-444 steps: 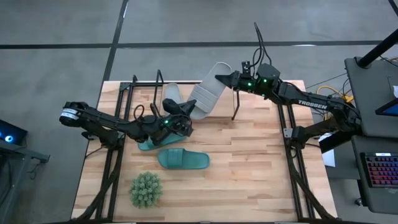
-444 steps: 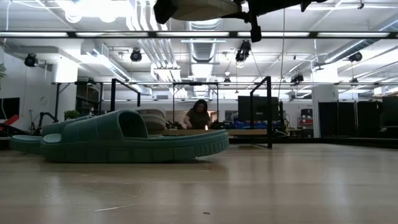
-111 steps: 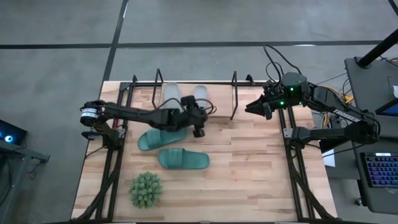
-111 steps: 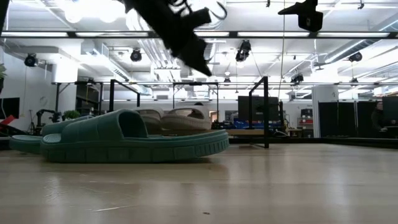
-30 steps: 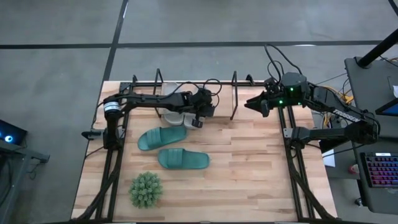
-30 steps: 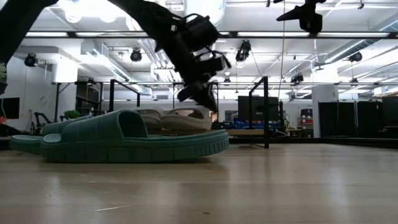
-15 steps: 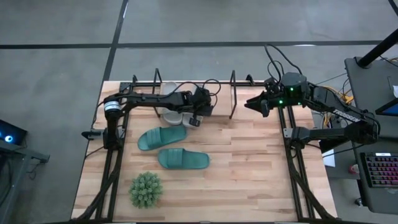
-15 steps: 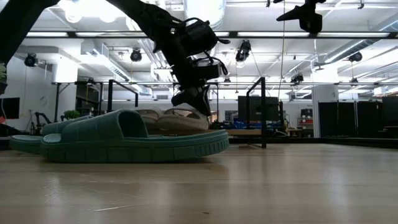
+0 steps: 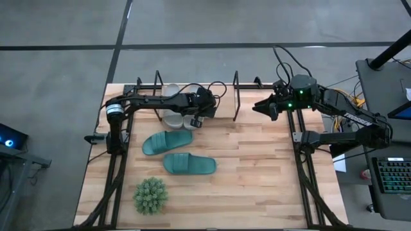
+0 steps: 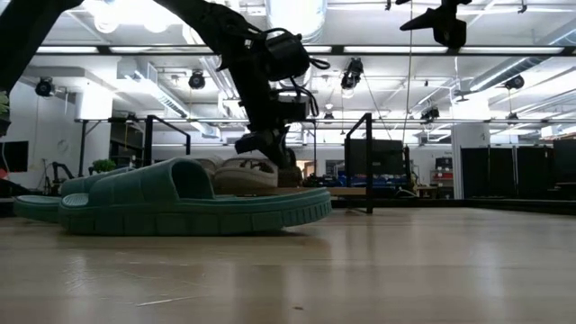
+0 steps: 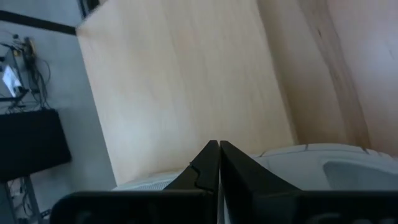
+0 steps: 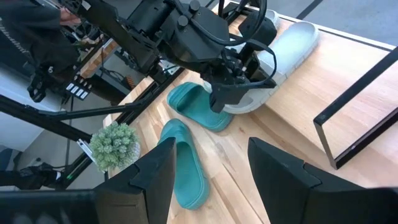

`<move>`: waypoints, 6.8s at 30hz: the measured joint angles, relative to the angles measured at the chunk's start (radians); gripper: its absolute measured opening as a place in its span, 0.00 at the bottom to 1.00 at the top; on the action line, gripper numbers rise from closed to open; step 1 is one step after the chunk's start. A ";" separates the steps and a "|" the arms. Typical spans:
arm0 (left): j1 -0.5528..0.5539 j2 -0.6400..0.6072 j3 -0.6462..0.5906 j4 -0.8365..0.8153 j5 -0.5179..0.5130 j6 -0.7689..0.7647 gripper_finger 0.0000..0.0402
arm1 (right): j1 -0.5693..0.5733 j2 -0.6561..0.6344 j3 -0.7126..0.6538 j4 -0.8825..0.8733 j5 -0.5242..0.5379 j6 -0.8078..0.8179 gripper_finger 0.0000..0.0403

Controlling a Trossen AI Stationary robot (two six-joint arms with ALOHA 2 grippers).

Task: Pick and place slides into the shelf
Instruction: Put the gray slipper on the shelf, then put the bottom green slipper on the shelf

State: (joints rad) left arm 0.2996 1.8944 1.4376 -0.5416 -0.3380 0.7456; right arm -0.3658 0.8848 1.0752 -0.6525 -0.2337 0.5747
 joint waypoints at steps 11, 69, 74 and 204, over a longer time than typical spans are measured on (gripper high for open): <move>0.008 -0.030 -0.003 -0.079 -0.065 -0.006 0.00 | 0.000 0.000 0.000 -0.001 0.000 -0.003 0.48; -0.052 -0.753 0.017 0.416 0.508 -0.795 0.40 | 0.002 -0.034 0.000 0.178 -0.002 -0.149 0.48; -0.051 -0.857 0.017 0.233 0.496 -0.818 0.46 | 0.018 -0.056 0.000 0.242 -0.008 -0.156 0.48; -0.056 -1.696 -0.509 -0.089 0.209 -0.871 0.46 | 0.616 1.149 0.146 0.971 0.565 0.992 0.48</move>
State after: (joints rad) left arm 0.2440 0.1982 0.9291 -0.6308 -0.1291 -0.1257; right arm 0.2507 2.0335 1.2209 0.3189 0.3316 1.5664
